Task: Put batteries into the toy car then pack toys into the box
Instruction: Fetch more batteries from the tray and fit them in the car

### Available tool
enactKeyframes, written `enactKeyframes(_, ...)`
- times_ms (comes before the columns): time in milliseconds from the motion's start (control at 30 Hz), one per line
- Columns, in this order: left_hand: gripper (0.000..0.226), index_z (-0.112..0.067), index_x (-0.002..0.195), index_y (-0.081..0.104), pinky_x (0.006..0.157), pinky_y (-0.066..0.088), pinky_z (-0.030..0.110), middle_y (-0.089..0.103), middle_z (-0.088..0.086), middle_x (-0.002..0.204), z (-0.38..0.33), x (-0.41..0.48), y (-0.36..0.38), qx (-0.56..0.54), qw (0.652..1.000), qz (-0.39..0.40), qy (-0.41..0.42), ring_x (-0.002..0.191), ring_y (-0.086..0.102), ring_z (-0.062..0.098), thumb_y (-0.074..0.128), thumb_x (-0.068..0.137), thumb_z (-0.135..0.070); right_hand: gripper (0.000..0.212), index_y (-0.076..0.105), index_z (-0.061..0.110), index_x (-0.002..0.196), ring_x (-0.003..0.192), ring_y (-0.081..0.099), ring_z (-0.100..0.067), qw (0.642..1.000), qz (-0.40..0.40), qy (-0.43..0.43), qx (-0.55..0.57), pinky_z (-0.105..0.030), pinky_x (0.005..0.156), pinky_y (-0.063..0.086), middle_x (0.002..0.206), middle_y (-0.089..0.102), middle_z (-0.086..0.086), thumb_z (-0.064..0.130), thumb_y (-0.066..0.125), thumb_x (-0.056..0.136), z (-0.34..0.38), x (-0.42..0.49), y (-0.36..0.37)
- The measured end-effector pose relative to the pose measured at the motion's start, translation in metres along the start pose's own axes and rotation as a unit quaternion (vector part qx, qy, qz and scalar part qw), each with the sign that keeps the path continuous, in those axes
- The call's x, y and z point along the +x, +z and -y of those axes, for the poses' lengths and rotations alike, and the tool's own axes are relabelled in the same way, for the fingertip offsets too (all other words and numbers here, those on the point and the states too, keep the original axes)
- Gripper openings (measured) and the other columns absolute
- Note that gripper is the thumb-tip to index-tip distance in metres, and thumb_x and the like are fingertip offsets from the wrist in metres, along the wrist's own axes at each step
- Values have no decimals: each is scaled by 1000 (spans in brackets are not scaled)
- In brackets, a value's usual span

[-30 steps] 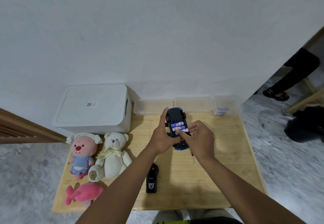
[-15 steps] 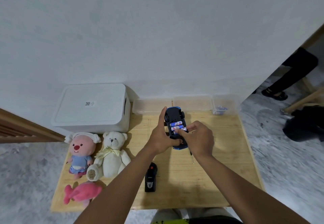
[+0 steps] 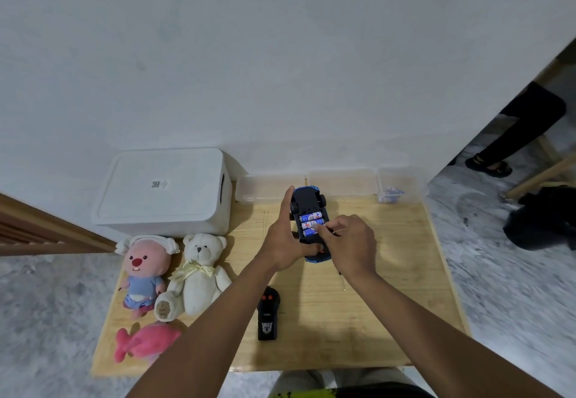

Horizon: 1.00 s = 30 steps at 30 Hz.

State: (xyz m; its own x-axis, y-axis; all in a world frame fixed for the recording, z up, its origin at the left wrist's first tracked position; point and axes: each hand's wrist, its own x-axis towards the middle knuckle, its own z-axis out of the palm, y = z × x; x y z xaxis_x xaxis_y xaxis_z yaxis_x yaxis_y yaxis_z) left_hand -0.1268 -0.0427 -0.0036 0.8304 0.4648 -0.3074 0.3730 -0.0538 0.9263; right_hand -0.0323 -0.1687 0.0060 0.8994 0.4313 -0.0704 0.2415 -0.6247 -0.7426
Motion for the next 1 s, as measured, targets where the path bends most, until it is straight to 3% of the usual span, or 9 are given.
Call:
enactKeyframes(67,135,-50,160,0,71,57,19,54,-19,129,0,1,-4,5,1000,-4,-1,92,72,7,92,70,-7,9,77,21,82,76,68,-10,1000,15,-6,11,-35,70,58,84,71,5,29,79,83,1,2,-1)
enactKeyframes(200,134,-49,160,1,75,58,21,56,-10,134,4,-1,-7,14,1000,10,5,99,69,6,90,70,-2,6,79,22,78,71,68,-4,998,68,10,-3,-26,67,56,74,74,9,25,83,79,4,11,-8)
enactKeyframes(367,132,-54,158,3,87,61,31,56,-5,139,12,-7,-7,20,999,37,9,107,64,-3,90,71,-4,24,70,27,89,67,66,-8,990,142,19,-14,-20,54,43,73,69,5,25,88,74,-4,18,-17)
enactKeyframes(500,130,-58,156,5,86,63,38,57,-1,137,15,-10,-5,-2,999,44,-1,96,71,8,89,73,-5,33,69,36,110,92,59,-9,978,188,-77,-42,-24,73,47,103,63,9,22,81,82,-11,17,-22)
enactKeyframes(600,129,-58,156,5,84,63,35,57,0,136,15,-14,-4,0,999,51,-2,97,72,8,88,74,-3,32,71,43,111,100,58,-13,966,228,-108,-51,-34,88,52,115,58,11,25,78,86,-16,19,-24)
enactKeyframes(1000,129,-57,157,5,88,62,41,58,1,135,5,-8,-1,-7,998,66,-4,100,71,11,88,74,-4,35,66,51,117,87,61,-11,965,240,-100,-20,-35,85,56,117,56,11,36,76,87,-17,25,-35)
